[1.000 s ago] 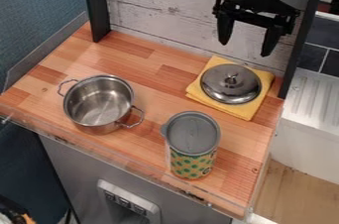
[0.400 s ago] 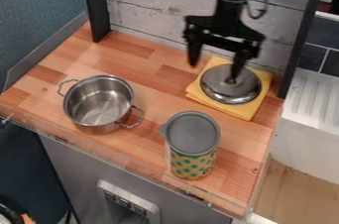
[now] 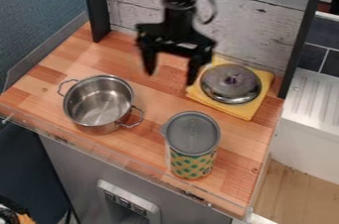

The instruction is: Move the silver pot to the top left of the table

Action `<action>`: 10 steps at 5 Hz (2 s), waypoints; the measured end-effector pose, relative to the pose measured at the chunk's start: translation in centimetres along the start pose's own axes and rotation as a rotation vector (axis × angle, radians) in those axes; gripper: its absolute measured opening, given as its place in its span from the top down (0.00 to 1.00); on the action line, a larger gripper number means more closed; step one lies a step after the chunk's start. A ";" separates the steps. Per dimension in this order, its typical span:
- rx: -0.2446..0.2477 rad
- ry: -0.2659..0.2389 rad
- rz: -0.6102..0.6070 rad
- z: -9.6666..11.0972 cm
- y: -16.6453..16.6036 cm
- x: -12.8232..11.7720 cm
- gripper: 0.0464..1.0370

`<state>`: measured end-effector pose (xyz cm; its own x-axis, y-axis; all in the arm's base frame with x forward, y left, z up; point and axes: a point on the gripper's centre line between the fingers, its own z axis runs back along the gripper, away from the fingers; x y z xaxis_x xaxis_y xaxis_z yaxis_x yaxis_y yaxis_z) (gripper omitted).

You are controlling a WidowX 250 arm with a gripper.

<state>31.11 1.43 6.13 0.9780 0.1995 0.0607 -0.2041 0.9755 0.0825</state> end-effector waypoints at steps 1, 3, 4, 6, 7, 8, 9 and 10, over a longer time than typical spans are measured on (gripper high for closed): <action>0.015 0.002 0.027 -1.3 1.7 -0.6 0.04; 0.016 0.012 0.093 -4.4 3.1 0.1 0.04; 0.020 0.044 0.090 -5.7 2.9 0.6 0.09; 0.053 0.060 0.071 -5.8 2.8 0.5 0.69; 0.070 0.012 0.070 -3.6 2.7 0.7 0.90; 0.058 -0.013 0.072 -2.1 3.0 0.8 0.98; 0.050 -0.036 0.040 -0.9 4.1 2.7 0.98; 0.054 0.001 -0.005 -2.0 4.6 4.0 0.98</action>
<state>34.20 6.94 4.74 0.9791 0.1943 0.0593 -0.2008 0.9700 0.1367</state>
